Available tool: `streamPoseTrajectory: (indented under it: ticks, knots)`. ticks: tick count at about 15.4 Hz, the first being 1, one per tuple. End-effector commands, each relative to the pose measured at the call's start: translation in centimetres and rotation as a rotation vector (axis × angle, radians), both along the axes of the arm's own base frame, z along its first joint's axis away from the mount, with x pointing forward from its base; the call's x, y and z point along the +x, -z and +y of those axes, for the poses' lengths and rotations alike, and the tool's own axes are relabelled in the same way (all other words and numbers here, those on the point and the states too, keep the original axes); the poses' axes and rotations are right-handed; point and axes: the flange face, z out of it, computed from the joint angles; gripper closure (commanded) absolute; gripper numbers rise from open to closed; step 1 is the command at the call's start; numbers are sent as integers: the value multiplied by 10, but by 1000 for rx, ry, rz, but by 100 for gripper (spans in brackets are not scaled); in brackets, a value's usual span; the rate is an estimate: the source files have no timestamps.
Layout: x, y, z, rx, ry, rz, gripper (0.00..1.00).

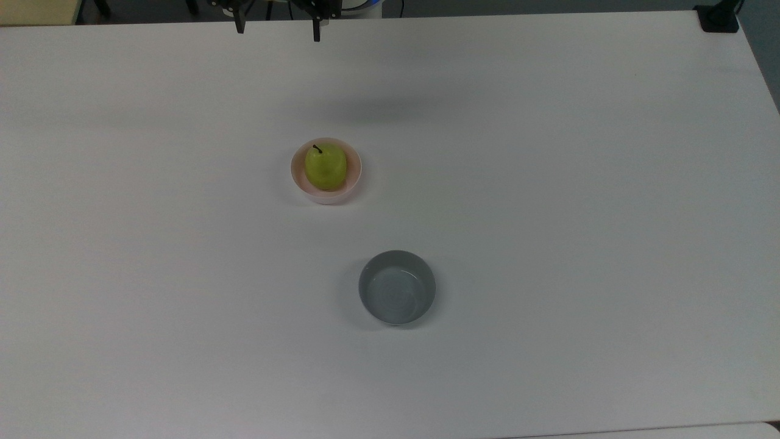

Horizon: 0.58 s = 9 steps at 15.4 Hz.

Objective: Pick up a pear from the bowl

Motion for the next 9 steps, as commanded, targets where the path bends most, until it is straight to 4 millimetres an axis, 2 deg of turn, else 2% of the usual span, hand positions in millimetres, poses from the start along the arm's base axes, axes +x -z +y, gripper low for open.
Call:
streamPoseTrajectory:
  ticks: [1, 9]
  knots:
    - [-5, 0, 5, -13, -9, 14, 0]
    - [-4, 1, 4, -13, -6, 11, 0]
